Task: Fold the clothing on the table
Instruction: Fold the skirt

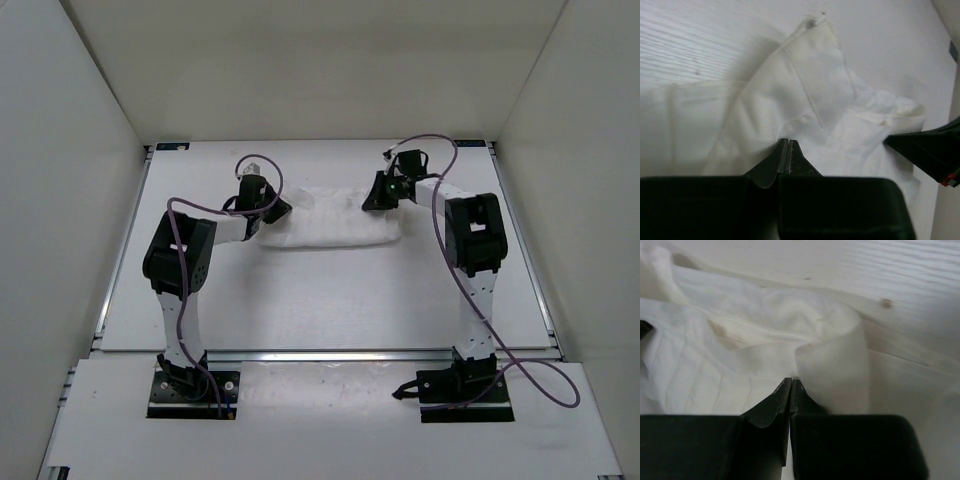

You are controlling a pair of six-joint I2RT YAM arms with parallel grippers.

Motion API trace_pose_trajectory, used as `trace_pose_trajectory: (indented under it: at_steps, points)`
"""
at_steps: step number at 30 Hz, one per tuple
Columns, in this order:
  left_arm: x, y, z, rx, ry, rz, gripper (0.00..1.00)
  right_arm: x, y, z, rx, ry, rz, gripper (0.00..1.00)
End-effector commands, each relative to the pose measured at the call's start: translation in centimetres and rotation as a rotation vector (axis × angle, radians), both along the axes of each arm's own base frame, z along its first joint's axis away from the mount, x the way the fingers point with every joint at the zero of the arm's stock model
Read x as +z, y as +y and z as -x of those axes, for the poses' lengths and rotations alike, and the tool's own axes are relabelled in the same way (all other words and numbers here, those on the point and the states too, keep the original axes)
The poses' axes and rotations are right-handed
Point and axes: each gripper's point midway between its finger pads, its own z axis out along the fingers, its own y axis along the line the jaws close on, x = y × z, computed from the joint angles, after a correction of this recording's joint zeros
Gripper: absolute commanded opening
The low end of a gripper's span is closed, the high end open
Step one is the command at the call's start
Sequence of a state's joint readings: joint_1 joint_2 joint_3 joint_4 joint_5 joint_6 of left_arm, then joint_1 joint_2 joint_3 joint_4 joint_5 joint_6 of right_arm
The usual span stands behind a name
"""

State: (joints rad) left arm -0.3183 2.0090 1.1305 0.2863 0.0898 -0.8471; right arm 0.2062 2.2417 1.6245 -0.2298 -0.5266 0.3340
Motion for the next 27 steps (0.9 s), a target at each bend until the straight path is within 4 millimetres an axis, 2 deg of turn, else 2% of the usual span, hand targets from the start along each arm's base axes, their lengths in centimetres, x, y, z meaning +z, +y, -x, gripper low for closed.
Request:
trace_pose_trajectory:
  at_steps: [1, 4, 6, 7, 8, 9, 10, 12, 13, 14, 15, 16, 17, 18, 20, 21, 22, 23, 24, 25, 27]
  points:
    - [-0.9, 2.9, 0.2, 0.058, 0.040, -0.103, 0.00, 0.3, -4.0, -0.7, -0.084, -0.035, 0.061, 0.00]
    - [-1.3, 2.8, 0.6, 0.021, 0.065, -0.123, 0.00, 0.1, -5.0, -0.2, -0.095, -0.017, 0.045, 0.00]
    - [-1.8, 2.6, 1.0, -0.010, 0.097, -0.158, 0.00, 1.9, -5.1, -0.2, -0.087, -0.035, 0.027, 0.00]
    - [-1.1, 2.5, 0.7, -0.019, 0.082, -0.162, 0.00, 3.0, -5.1, -0.2, -0.081, -0.054, 0.016, 0.00]
    - [-1.4, 2.4, 1.0, -0.041, 0.091, -0.186, 0.00, 4.9, -5.1, -0.2, -0.073, -0.089, 0.007, 0.05]
    - [-1.0, 2.2, 1.0, -0.061, 0.083, -0.199, 0.00, 6.9, -5.2, -0.1, -0.070, -0.132, 0.005, 0.20]
    - [-0.8, 2.0, 1.1, -0.081, 0.090, -0.203, 0.00, 7.2, -5.7, 0.1, -0.086, -0.138, 0.022, 0.29]
    - [-0.5, 1.9, 1.6, -0.116, 0.107, -0.233, 0.00, 10.0, -6.7, 1.2, -0.097, -0.175, 0.025, 0.54]
    - [0.0, 1.7, 1.8, -0.129, 0.101, -0.231, 0.00, 9.9, -7.3, 1.6, -0.112, -0.169, 0.034, 0.59]
    - [0.3, 2.1, 2.1, -0.138, 0.098, -0.243, 0.00, 11.3, -8.0, 2.1, -0.124, -0.193, 0.046, 0.67]
    - [1.4, 2.3, 2.0, -0.137, 0.071, -0.249, 0.00, 11.7, -8.8, 3.0, -0.140, -0.190, 0.062, 0.69]
    - [2.3, 2.8, 2.6, -0.136, 0.060, -0.255, 0.00, 10.8, -9.5, 3.9, -0.153, -0.169, 0.095, 0.73]
    - [3.8, 3.2, 2.6, -0.124, 0.022, -0.254, 0.00, 11.2, -10.4, 4.5, -0.176, -0.167, 0.127, 0.73]
    - [4.3, 3.3, 3.0, -0.131, 0.014, -0.258, 0.00, 10.5, -10.9, 5.8, -0.179, -0.135, 0.147, 0.75]
    - [6.3, 4.2, 3.2, -0.133, -0.017, -0.254, 0.00, 8.1, -11.8, 8.3, -0.192, -0.065, 0.170, 0.78]
    - [6.7, 4.3, 3.3, -0.143, -0.025, -0.258, 0.00, 7.9, -12.4, 8.8, -0.201, -0.063, 0.170, 0.79]
    - [7.1, 4.3, 3.5, -0.150, -0.026, -0.249, 0.00, 7.0, -13.0, 9.8, -0.216, -0.045, 0.167, 0.79]
    - [7.4, 4.1, 3.8, -0.164, -0.035, -0.237, 0.00, 6.7, -12.8, 10.2, -0.216, -0.040, 0.144, 0.79]
    - [7.8, 3.7, 3.8, -0.179, -0.060, -0.232, 0.00, 5.4, -12.8, 11.1, -0.210, -0.027, 0.145, 0.83]
    - [8.0, 2.8, 4.0, -0.212, -0.079, -0.214, 0.00, 4.9, -13.9, 11.5, -0.236, -0.022, 0.123, 0.87]
    - [8.3, 1.4, 4.6, -0.264, -0.102, -0.183, 0.00, 4.0, -14.0, 11.7, -0.237, -0.007, 0.098, 0.87]
